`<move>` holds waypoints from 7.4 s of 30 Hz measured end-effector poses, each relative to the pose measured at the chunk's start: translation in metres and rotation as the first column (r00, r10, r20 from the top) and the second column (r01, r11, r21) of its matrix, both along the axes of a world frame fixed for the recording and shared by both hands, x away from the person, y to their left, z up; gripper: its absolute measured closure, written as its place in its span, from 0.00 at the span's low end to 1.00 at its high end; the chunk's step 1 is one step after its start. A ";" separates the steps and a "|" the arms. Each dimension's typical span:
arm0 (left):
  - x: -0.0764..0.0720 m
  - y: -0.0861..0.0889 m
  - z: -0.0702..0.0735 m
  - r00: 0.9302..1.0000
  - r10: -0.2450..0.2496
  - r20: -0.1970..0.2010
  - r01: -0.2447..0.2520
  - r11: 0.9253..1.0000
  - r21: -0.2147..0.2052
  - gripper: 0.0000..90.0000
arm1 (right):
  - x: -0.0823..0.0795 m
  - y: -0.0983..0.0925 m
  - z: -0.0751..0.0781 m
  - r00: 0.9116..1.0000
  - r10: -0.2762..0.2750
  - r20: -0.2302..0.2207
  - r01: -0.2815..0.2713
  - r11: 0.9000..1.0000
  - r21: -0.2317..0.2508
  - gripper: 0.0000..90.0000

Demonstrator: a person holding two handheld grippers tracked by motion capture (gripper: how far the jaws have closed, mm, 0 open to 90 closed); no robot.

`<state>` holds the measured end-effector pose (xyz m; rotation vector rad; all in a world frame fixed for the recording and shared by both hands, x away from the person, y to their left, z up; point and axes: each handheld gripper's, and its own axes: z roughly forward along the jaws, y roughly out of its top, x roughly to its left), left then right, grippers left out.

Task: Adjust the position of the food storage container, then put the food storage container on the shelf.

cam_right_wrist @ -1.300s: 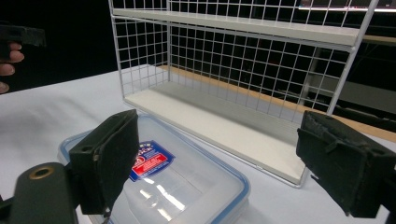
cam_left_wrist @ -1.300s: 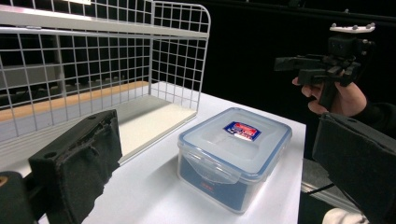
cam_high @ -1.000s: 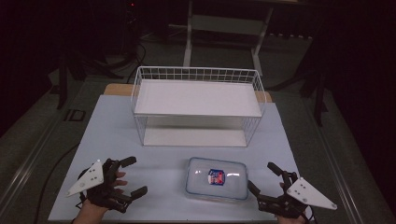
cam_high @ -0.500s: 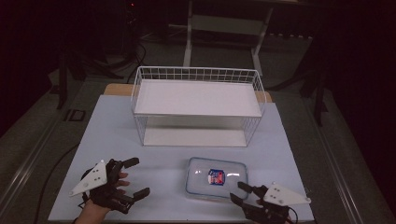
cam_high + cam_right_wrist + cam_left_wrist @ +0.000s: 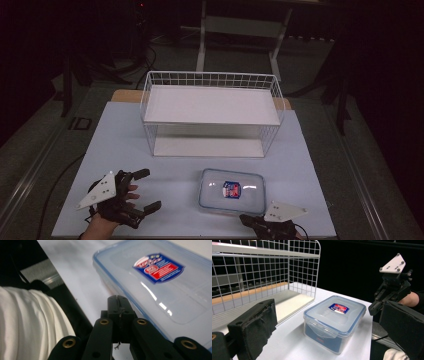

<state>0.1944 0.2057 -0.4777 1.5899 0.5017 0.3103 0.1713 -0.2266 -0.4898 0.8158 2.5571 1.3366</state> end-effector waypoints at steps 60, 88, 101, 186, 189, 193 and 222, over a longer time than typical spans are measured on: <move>0.002 0.001 -0.001 1.000 -0.009 -0.006 0.009 1.000 0.027 0.01 | 0.075 -0.043 0.015 0.939 -0.318 0.130 0.325 0.945 -0.037 1.00; 0.002 -0.003 -0.003 0.999 -0.027 -0.018 0.028 0.999 0.035 0.01 | 0.109 -0.031 -0.030 0.943 -0.333 0.001 0.332 0.939 -0.090 1.00; 0.002 -0.003 -0.004 0.999 -0.028 -0.020 0.028 0.999 0.034 0.01 | 0.116 -0.006 -0.029 0.960 -0.282 -0.009 0.279 0.955 -0.095 1.00; 0.114 -0.040 -0.038 0.562 0.108 -0.820 -0.059 0.994 0.090 0.16 | 0.084 0.009 0.026 0.978 -0.174 0.118 0.152 0.972 0.177 0.11; 0.116 -0.039 -0.044 0.529 0.083 -0.844 -0.045 0.997 0.070 0.25 | 0.084 0.010 0.026 0.978 -0.175 0.114 0.154 0.973 0.172 0.12; 0.120 -0.035 -0.053 0.488 0.028 -0.872 -0.035 0.999 0.012 0.40 | 0.084 0.009 0.025 0.977 -0.176 0.116 0.157 0.975 0.160 0.12; 0.099 -0.031 -0.038 0.655 -0.076 -0.752 0.136 0.991 0.018 0.63 | 0.116 -0.012 -0.006 0.946 -0.131 -0.296 0.202 0.953 0.225 0.25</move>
